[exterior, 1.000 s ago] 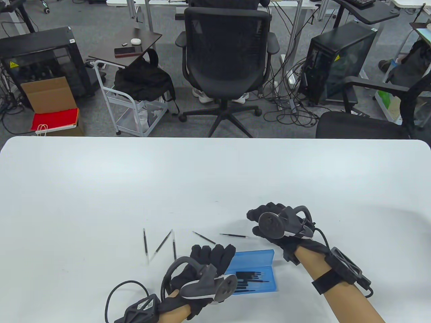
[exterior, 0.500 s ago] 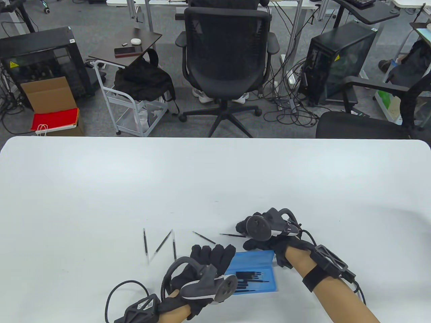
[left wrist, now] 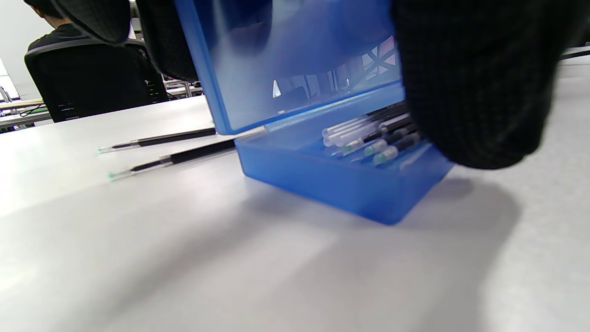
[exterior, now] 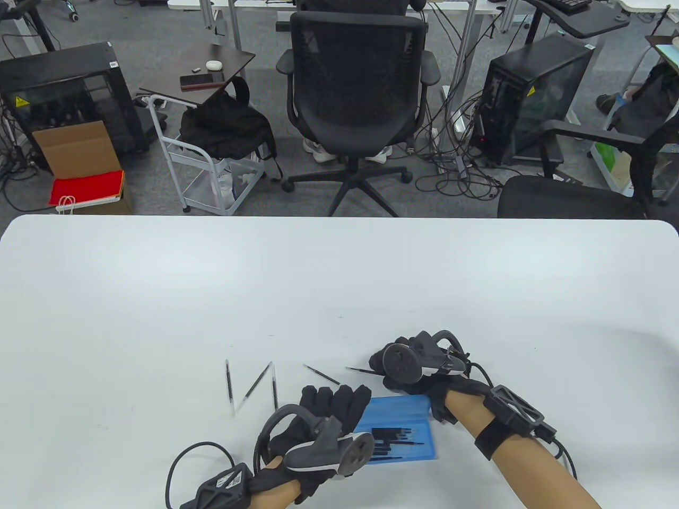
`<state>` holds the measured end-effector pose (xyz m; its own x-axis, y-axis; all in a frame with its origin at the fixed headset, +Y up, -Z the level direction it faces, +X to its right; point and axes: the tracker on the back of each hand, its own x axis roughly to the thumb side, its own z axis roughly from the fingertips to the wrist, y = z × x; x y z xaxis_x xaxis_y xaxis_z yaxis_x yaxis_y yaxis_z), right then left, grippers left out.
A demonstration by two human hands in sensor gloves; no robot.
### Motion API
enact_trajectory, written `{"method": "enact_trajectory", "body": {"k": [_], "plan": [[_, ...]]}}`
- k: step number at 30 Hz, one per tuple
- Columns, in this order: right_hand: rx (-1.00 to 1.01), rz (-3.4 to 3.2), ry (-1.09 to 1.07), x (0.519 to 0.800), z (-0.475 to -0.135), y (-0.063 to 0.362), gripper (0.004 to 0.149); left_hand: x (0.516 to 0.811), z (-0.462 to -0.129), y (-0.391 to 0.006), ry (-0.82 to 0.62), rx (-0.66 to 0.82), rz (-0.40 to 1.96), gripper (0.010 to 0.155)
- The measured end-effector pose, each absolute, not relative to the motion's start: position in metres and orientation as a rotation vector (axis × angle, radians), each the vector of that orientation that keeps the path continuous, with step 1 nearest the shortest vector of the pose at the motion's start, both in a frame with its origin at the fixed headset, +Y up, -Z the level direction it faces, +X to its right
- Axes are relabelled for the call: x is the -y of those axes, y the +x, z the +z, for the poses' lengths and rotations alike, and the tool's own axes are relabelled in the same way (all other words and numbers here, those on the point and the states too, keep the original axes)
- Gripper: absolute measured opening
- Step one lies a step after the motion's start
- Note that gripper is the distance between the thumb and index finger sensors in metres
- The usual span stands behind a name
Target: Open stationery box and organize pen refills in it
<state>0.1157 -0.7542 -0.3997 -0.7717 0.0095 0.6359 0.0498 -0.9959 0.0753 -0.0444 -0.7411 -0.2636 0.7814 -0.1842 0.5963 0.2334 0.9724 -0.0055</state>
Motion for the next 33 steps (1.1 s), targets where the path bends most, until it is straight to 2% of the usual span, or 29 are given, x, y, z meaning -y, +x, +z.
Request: {"method": "enact_trajectory", "body": {"k": [8,20,33], "plan": [[0.070,-2.930,-1.045,0.755,-0.399,0.114,0.047,0.740,-0.264,-0.045,-0.082,0.635,-0.223,0.129],[-0.044,-2.802,-1.031,0.757,-0.393,0.108,0.051,0.740,-0.264,-0.045,-0.081,0.635,-0.222,0.129],[-0.037,-2.681,-1.042,0.756,-0.389,0.101,0.054,0.741,-0.264,-0.045,-0.082,0.636,-0.220,0.129]]}}
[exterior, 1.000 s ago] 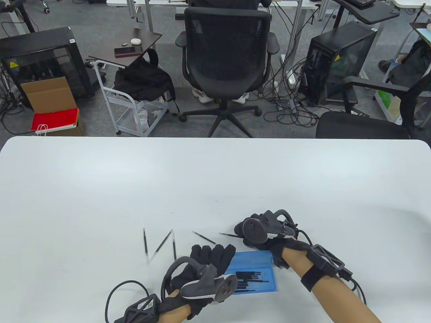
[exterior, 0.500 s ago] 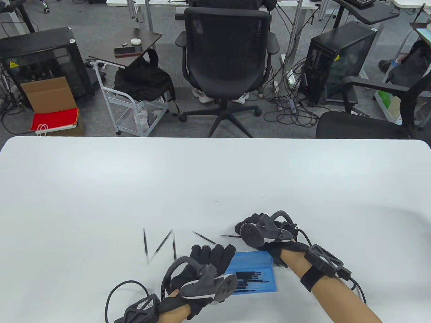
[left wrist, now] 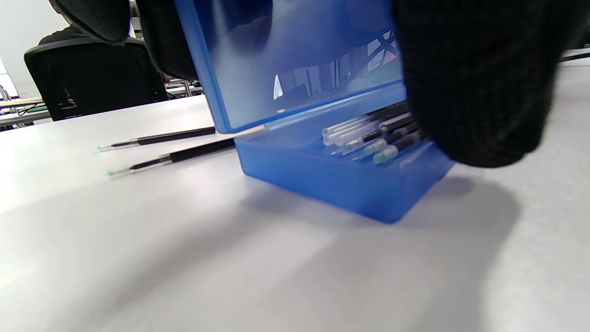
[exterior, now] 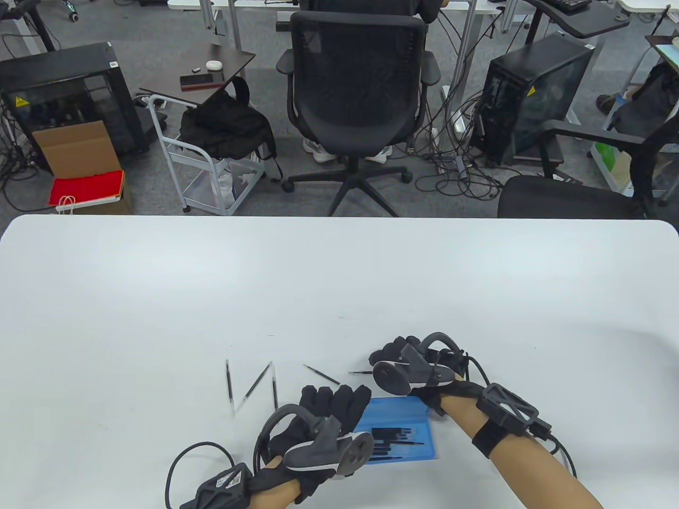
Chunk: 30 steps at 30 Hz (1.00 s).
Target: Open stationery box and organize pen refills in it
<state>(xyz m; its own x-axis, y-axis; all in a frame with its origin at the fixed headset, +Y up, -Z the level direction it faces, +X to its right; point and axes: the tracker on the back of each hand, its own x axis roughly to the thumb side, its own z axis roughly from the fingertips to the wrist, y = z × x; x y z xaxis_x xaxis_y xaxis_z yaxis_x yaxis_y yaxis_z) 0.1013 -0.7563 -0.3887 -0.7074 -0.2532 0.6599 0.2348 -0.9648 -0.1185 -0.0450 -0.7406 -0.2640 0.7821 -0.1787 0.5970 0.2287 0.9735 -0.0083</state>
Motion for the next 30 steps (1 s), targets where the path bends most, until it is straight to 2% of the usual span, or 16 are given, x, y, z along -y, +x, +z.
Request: {"method": "enact_trajectory", "body": {"k": [10,16,22,26,30], "plan": [[-0.039,-2.736,-1.018,0.751,-0.395,0.107,0.055,0.740,-0.264,-0.045,-0.084,0.635,-0.219,0.129],[-0.195,-2.818,-0.997,0.711,-0.388,0.126,0.057,0.741,-0.265,-0.045,-0.086,0.636,-0.215,0.129],[-0.418,-2.815,-1.026,0.660,-0.348,0.150,0.057,0.740,-0.265,-0.045,-0.088,0.636,-0.213,0.129],[-0.474,-2.784,-1.051,0.648,-0.316,0.157,0.057,0.740,-0.265,-0.045,-0.088,0.635,-0.214,0.129],[-0.529,-2.767,-1.035,0.650,-0.282,0.162,0.057,0.740,-0.265,-0.045,-0.085,0.634,-0.218,0.129]]}}
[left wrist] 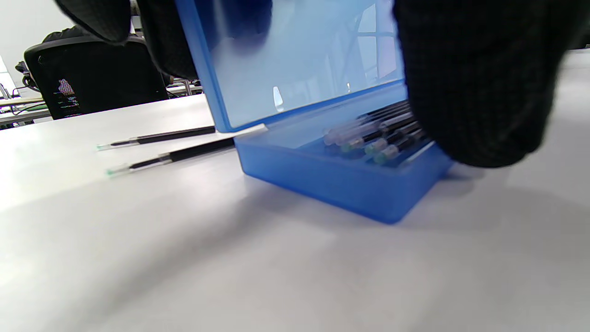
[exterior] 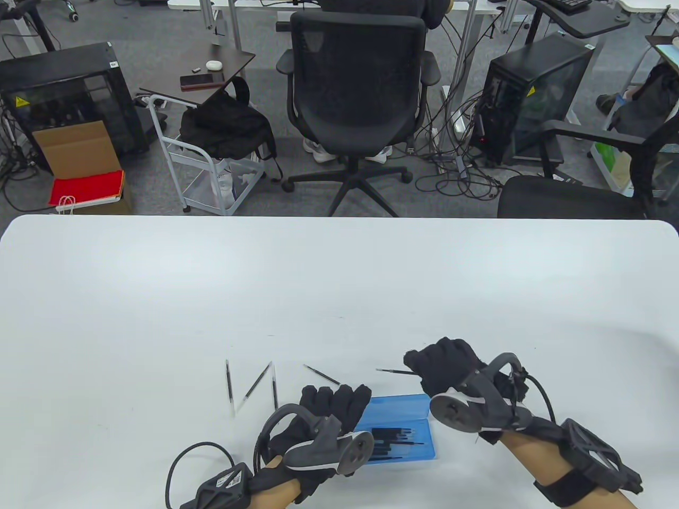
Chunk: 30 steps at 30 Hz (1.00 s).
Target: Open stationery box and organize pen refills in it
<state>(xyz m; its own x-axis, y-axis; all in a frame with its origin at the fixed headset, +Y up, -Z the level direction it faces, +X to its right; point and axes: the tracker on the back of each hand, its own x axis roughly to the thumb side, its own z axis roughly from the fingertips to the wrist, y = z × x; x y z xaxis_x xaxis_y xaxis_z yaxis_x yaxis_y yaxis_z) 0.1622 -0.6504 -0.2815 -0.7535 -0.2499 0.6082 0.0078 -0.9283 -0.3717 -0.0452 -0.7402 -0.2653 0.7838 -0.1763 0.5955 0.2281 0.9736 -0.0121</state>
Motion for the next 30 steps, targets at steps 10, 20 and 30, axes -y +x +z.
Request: {"method": "enact_trajectory", "body": {"k": [10,20,30], "plan": [[-0.446,-2.752,-1.074,0.696,-0.232,0.152,0.057,0.740,-0.265,-0.045,-0.088,0.629,-0.215,0.129],[-0.340,-2.685,-1.097,0.737,-0.226,0.128,0.057,0.740,-0.266,-0.045,-0.091,0.629,-0.210,0.129],[-0.419,-2.774,-1.133,0.737,-0.226,0.134,0.059,0.741,-0.267,-0.045,-0.094,0.628,-0.205,0.129]]}}
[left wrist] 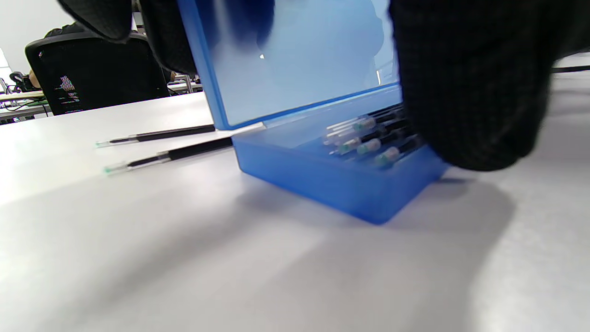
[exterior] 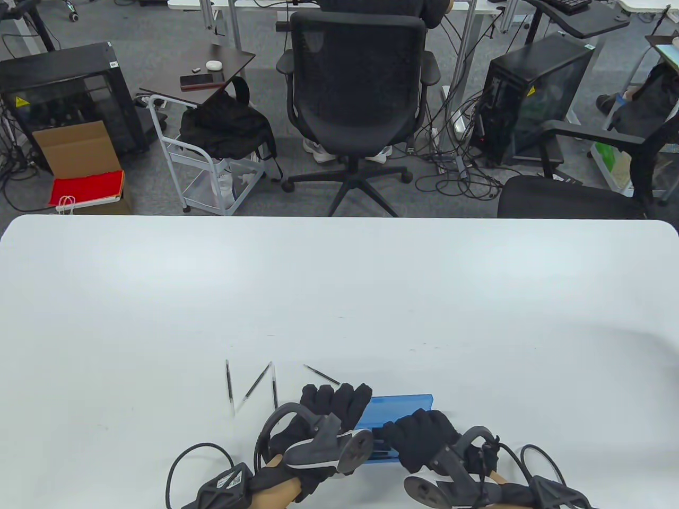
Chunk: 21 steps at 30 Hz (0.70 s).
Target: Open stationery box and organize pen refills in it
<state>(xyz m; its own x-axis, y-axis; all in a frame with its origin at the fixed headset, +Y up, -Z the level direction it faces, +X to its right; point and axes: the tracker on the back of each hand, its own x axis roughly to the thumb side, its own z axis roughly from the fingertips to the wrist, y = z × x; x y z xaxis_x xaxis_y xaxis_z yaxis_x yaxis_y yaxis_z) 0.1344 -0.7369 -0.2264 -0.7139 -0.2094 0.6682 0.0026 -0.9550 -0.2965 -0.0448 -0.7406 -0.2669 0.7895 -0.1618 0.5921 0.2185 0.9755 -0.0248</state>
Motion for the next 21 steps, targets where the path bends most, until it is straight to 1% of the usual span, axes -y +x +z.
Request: {"method": "enact_trajectory", "body": {"k": [4,7,9,12,15,18,21], "plan": [[-0.609,-2.832,-1.168,0.720,-0.219,0.141,0.062,0.740,-0.267,-0.045,-0.095,0.628,-0.204,0.129],[-0.701,-2.839,-1.175,0.714,-0.217,0.149,0.067,0.740,-0.268,-0.045,-0.100,0.628,-0.198,0.130],[-0.715,-2.829,-1.176,0.714,-0.218,0.153,0.072,0.741,-0.268,-0.045,-0.100,0.628,-0.197,0.129],[-0.677,-2.820,-1.115,0.715,-0.224,0.158,0.081,0.741,-0.268,-0.045,-0.101,0.627,-0.195,0.130],[-0.511,-2.855,-1.034,0.718,-0.233,0.163,0.093,0.740,-0.268,-0.046,-0.104,0.626,-0.195,0.129],[-0.241,-2.858,-0.958,0.726,-0.245,0.167,0.107,0.740,-0.268,-0.045,-0.105,0.624,-0.197,0.129],[-0.080,-2.858,-0.933,0.734,-0.254,0.170,0.112,0.740,-0.269,-0.046,-0.106,0.623,-0.202,0.130]]}}
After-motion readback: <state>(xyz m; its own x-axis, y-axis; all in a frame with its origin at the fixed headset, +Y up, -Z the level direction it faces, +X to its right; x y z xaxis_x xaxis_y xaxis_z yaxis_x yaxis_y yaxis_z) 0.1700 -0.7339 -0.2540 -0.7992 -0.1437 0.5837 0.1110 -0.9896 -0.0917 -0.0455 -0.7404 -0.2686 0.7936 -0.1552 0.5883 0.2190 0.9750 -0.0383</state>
